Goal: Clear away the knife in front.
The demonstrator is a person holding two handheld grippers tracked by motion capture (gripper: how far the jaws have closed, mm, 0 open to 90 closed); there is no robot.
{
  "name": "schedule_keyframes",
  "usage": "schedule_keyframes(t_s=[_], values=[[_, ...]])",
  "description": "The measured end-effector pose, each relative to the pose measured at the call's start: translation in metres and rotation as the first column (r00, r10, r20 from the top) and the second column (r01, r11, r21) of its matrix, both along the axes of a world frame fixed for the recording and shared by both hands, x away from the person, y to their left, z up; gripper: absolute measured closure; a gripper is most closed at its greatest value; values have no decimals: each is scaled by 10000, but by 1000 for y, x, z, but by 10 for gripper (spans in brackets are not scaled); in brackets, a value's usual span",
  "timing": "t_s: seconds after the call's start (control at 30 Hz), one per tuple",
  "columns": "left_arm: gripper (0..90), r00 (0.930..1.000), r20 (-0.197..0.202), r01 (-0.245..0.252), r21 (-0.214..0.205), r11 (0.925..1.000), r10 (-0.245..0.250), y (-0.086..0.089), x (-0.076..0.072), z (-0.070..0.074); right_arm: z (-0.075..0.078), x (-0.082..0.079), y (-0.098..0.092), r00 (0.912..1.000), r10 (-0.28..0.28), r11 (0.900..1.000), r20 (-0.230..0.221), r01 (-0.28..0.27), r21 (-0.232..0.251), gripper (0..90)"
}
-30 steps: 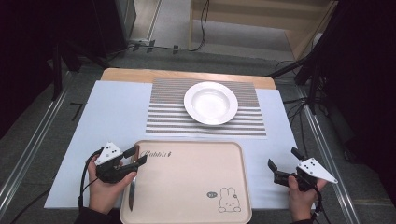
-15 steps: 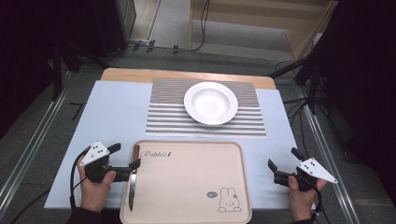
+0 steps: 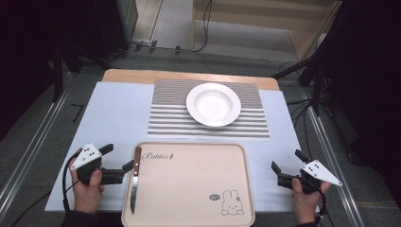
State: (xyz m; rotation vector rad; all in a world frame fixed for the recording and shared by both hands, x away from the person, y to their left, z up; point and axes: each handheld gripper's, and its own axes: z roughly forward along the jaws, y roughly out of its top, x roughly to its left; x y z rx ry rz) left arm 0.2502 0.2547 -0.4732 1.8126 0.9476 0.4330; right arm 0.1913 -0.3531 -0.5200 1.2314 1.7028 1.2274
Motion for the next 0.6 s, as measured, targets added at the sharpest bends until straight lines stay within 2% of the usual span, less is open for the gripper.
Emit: schedule_keyframes(t_s=[0.6], values=[[0,9984,178,-544,-17,9985,544,32,0,-3,0,0,0,10000,18,10000,-5,-18,58,0]])
